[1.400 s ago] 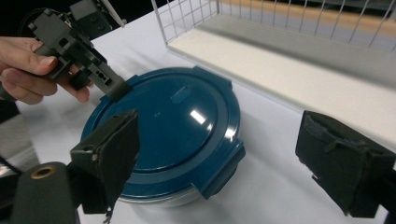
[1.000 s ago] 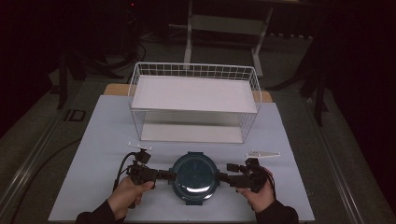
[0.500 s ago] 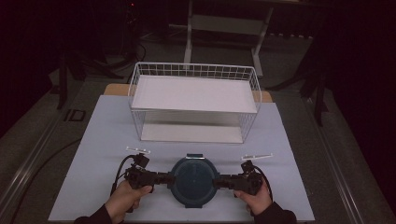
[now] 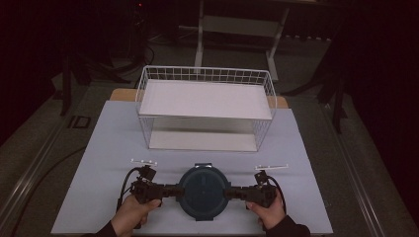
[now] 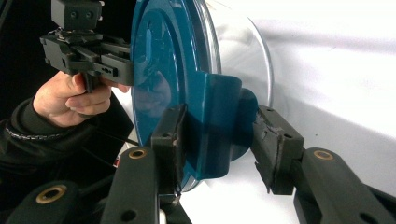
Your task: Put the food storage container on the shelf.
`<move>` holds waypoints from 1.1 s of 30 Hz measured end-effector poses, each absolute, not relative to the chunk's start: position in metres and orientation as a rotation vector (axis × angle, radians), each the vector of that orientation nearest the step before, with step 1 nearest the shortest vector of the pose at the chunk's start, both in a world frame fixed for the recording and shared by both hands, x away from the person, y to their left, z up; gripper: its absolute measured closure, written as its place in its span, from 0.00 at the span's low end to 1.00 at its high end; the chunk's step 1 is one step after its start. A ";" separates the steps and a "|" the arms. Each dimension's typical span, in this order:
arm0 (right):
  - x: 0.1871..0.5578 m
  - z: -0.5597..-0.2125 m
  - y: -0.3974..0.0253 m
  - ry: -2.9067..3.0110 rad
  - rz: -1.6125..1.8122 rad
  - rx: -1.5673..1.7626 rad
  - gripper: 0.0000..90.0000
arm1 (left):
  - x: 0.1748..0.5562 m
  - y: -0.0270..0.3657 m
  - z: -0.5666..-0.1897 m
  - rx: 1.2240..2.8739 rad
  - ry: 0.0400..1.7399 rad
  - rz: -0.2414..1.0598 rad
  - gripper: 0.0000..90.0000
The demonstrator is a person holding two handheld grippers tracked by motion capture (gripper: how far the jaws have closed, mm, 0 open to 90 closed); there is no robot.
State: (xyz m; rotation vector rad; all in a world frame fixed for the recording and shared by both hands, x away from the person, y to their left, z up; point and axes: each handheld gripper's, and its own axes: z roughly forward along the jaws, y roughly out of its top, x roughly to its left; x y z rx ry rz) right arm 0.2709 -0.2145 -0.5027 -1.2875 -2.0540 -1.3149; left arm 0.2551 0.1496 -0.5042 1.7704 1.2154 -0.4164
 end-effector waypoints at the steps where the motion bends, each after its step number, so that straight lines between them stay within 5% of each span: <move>1: 0.271 -0.503 -0.215 -2.054 -1.315 -1.287 0.63 | 0.255 0.150 -0.504 1.773 1.214 -0.414 0.62; 33: 0.308 -0.467 -0.216 -2.181 -1.534 -1.210 0.63 | 0.292 0.145 -0.467 1.749 1.074 -0.146 0.62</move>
